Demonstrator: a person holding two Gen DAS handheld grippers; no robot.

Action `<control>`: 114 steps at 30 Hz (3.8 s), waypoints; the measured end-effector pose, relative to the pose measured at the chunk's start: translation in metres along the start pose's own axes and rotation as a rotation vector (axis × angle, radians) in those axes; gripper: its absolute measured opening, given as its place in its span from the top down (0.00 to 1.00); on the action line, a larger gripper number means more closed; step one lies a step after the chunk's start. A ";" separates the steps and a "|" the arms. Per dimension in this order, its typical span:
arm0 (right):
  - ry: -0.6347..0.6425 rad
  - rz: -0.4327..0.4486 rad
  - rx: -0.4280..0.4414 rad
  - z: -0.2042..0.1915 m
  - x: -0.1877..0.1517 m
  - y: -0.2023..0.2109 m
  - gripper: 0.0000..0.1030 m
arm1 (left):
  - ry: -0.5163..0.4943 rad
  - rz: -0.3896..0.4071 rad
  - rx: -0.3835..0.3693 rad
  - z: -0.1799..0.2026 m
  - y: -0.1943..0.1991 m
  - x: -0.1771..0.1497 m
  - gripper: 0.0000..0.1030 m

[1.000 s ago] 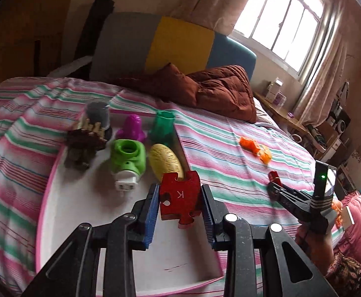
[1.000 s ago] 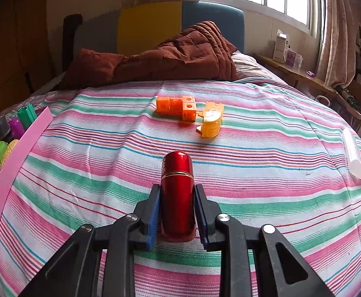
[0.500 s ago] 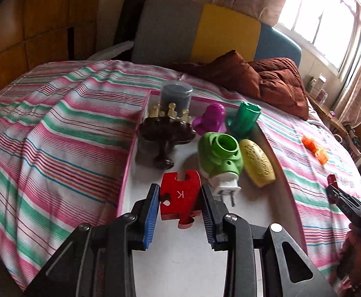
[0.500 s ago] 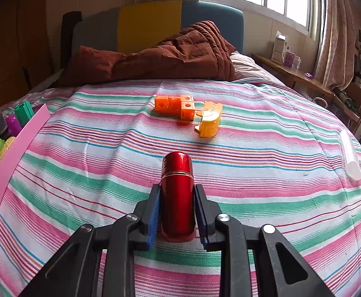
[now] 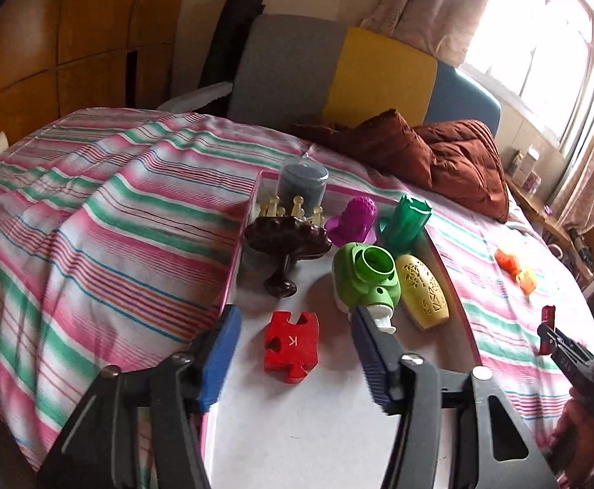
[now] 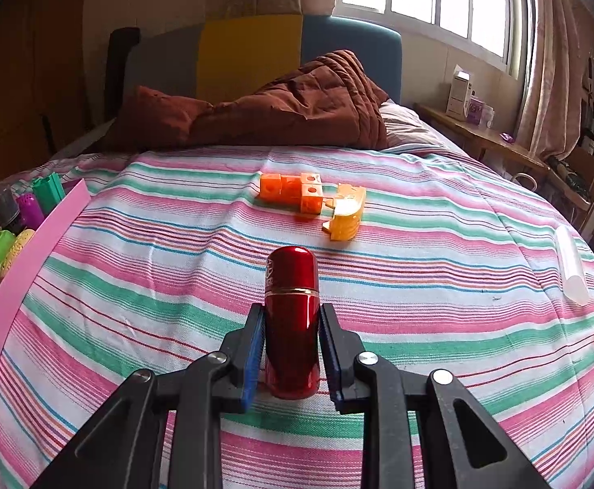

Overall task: Organize rigid objects
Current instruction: 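Carry the red puzzle piece to the tray and open the left tool, then lower the red cylinder into the tray beside the puzzle piece, open right tool, then move both tools back over the orange cubes and yellow toy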

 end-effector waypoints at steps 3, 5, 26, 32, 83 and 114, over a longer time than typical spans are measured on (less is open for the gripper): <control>0.009 0.019 0.031 -0.006 0.001 0.008 0.75 | 0.025 0.009 0.003 -0.001 0.009 -0.002 0.24; 0.019 0.012 0.047 -0.011 -0.001 0.010 0.75 | 0.035 0.005 -0.001 -0.001 0.013 -0.005 0.24; 0.145 -0.130 0.492 -0.200 -0.039 0.085 0.75 | 0.101 0.018 0.095 -0.026 0.033 -0.009 0.02; 0.170 -0.278 0.604 -0.250 -0.061 0.090 0.75 | 0.185 0.035 0.129 -0.059 0.041 -0.002 0.01; 0.102 -0.301 0.412 -0.217 -0.040 0.077 0.72 | 0.112 0.063 -0.044 -0.006 0.052 0.006 0.01; -0.110 -0.288 0.107 -0.022 -0.022 0.000 0.71 | -0.213 -0.011 -0.327 0.172 0.054 -0.011 0.01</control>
Point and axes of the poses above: each gripper's, at about its wrist camera, not at the fingertips, and y roughly against the way its jaws point, z to its right, x to its top, the point moved 9 cm from there along -y, roughly the way its jaws point, and after that the axes turned 12 degrees about -y, right-handed, at the moved point
